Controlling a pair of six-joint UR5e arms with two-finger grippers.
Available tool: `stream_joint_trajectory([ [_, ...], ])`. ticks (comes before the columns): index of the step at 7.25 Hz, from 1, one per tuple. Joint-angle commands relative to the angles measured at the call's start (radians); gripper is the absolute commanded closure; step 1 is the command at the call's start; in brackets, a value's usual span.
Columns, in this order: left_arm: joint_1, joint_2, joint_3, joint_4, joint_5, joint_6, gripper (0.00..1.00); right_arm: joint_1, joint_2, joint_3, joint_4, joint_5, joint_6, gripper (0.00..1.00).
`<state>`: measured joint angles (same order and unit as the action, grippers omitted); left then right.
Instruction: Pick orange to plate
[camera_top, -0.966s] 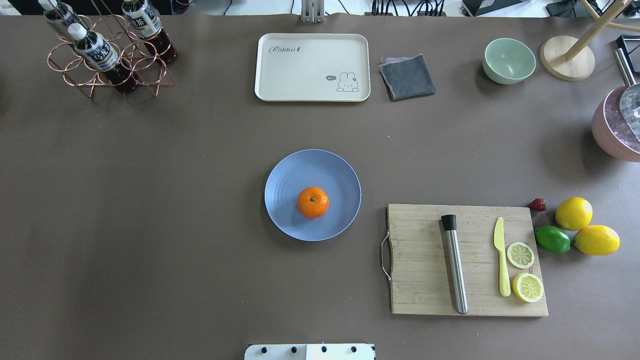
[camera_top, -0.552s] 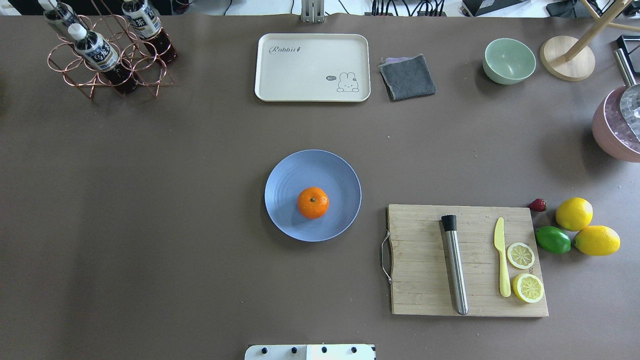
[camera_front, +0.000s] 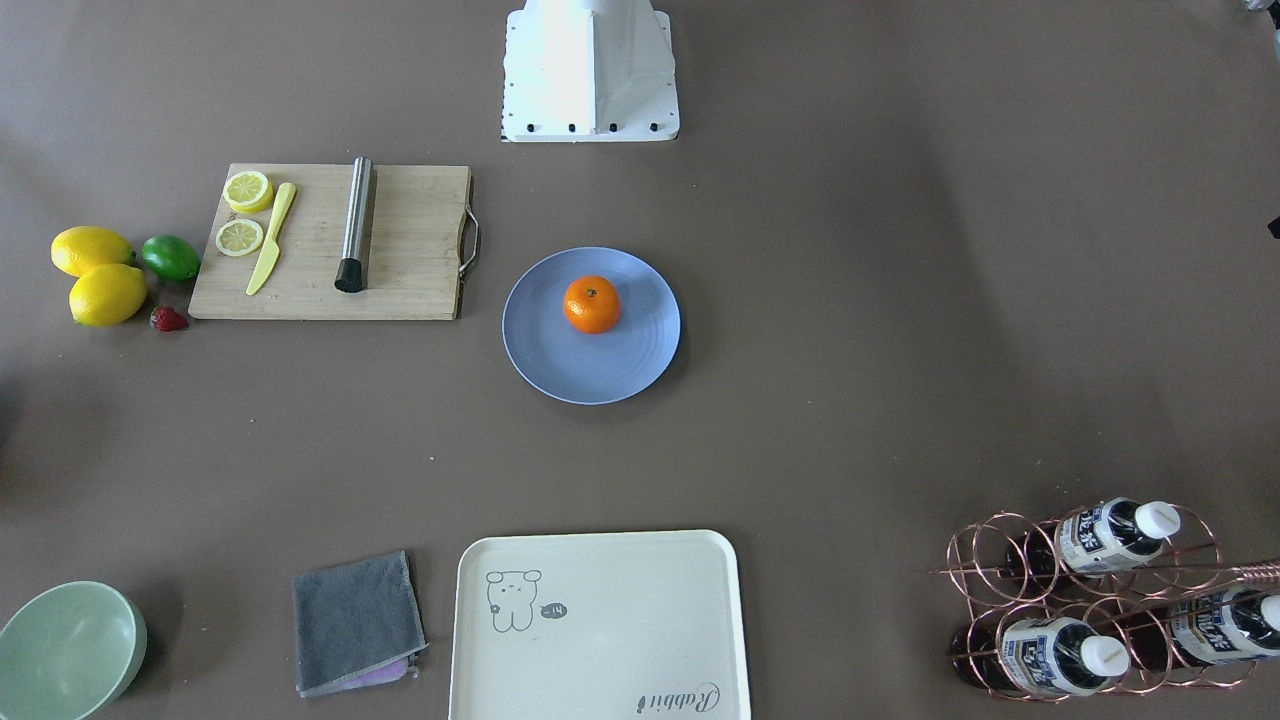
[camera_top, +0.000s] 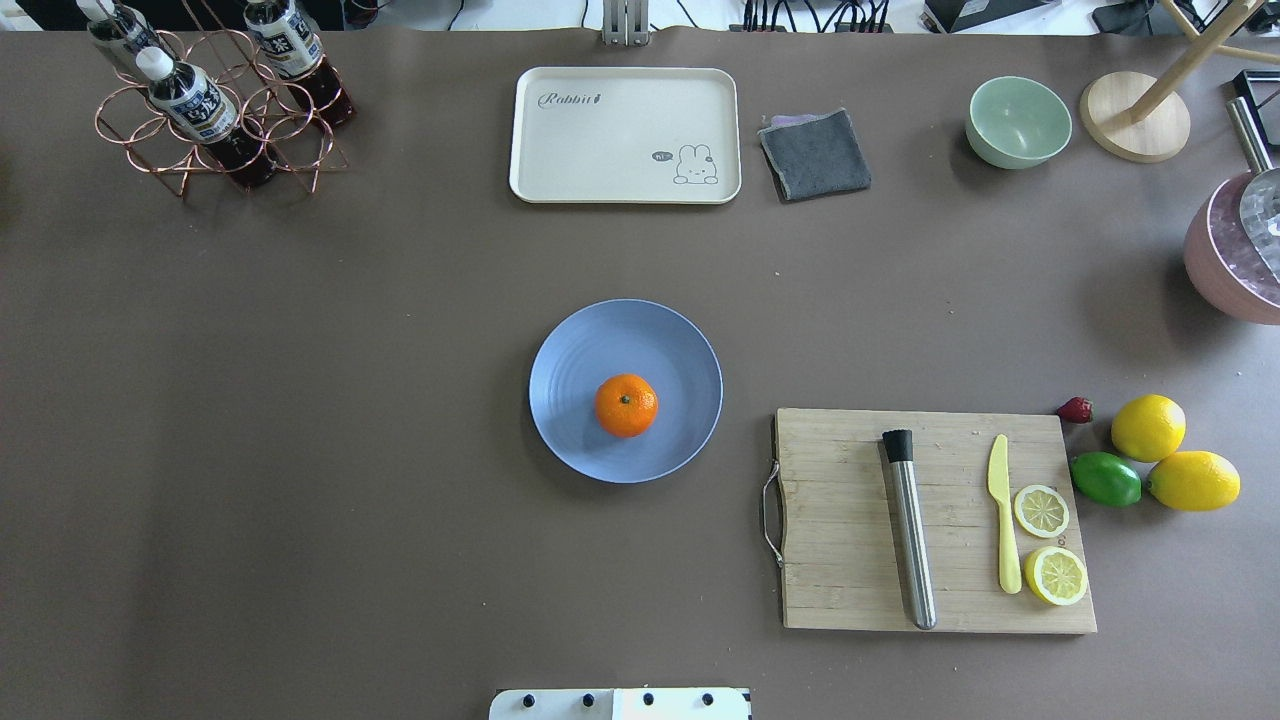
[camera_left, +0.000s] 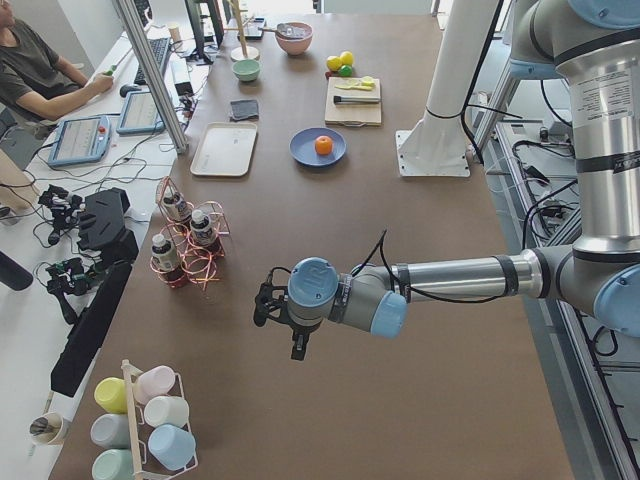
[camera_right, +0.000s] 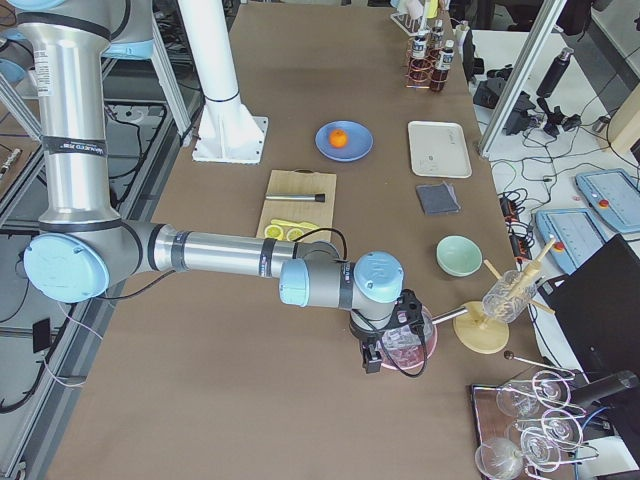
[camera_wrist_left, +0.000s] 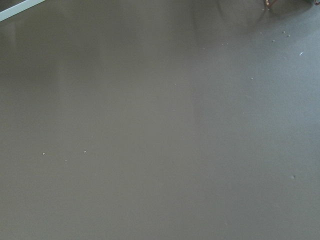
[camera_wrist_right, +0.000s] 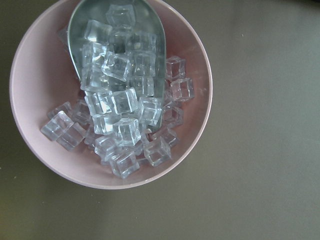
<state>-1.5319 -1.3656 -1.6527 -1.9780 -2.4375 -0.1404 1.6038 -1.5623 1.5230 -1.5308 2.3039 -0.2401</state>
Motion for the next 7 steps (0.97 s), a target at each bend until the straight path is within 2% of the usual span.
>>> stream_joint_trajectory([
  [1,-0.001,0.002,-0.019,0.001,0.047,0.001,0.03,-0.002,0.01,-0.003,-0.005,0.0,0.01,0.0],
  [7,0.004,-0.006,0.01,0.007,0.06,-0.002,0.03,-0.039,0.004,-0.036,-0.002,-0.008,0.009,0.0],
])
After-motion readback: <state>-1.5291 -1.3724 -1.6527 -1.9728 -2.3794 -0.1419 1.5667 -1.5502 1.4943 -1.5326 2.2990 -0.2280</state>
